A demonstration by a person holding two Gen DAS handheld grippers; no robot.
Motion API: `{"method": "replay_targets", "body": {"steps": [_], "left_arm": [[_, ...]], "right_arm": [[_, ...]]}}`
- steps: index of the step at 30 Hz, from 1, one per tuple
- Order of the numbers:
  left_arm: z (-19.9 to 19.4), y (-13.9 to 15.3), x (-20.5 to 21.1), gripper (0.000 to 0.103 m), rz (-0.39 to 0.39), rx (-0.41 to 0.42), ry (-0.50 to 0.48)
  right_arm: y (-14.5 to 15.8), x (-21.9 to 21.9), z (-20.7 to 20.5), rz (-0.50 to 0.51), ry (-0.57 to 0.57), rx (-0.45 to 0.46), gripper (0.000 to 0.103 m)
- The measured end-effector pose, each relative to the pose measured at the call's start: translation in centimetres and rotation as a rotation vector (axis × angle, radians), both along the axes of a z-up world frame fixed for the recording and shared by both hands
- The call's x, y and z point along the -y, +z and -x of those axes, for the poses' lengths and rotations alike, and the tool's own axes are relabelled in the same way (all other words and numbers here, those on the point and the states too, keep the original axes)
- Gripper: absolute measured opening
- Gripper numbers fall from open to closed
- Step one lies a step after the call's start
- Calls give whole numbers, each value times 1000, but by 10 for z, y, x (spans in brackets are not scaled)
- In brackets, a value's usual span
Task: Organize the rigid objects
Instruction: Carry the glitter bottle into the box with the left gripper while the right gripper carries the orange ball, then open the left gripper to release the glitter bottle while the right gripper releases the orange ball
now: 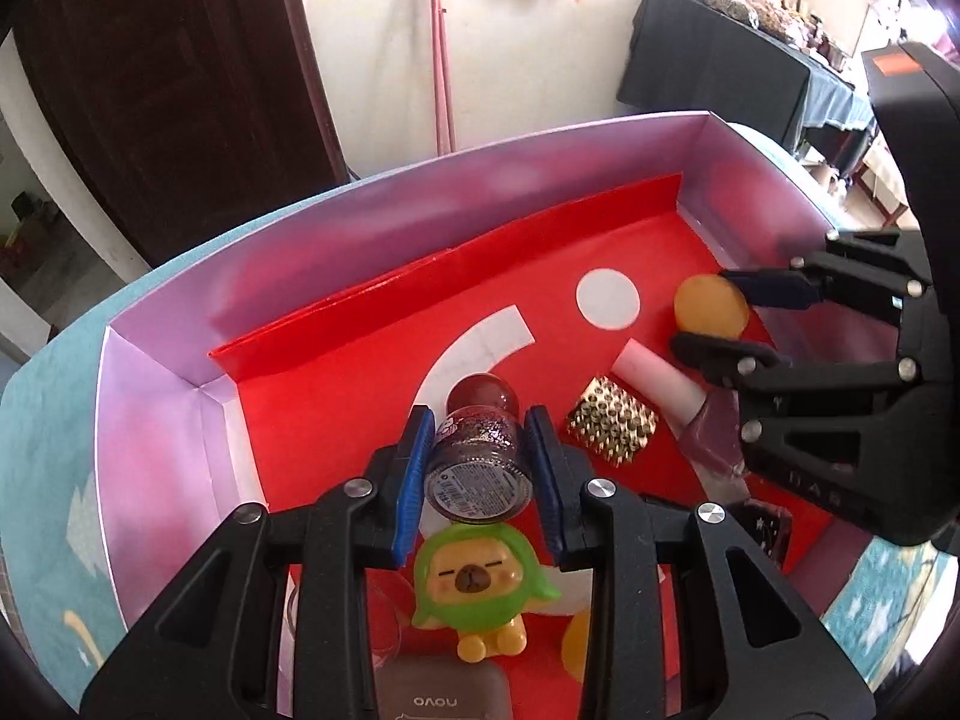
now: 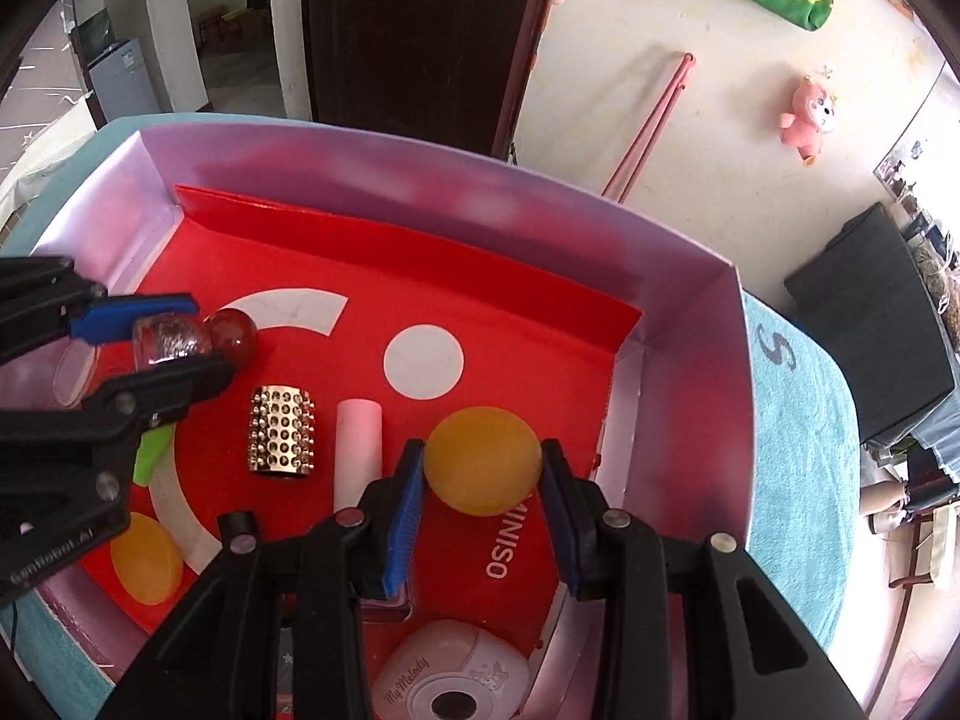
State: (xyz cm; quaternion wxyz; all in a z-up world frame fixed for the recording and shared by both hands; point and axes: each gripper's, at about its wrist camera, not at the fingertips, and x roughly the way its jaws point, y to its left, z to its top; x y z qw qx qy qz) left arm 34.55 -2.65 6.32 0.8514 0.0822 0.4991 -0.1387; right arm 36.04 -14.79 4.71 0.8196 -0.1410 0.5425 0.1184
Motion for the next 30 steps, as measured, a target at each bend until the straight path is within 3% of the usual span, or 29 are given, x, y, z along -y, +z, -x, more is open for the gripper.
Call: {"method": "replay_targets", "body": {"steps": [10, 21, 30], "left_arm": [[-21, -9, 8, 29, 20, -41, 41], [-23, -11, 21, 29, 1, -63, 18], [-19, -6, 1, 30, 23, -43, 28]], "right_arm": [[1, -1, -8, 13, -13, -12, 40], [-3, -2, -16, 15, -11, -30, 39], [-3, -1, -16, 15, -12, -31, 40]]}}
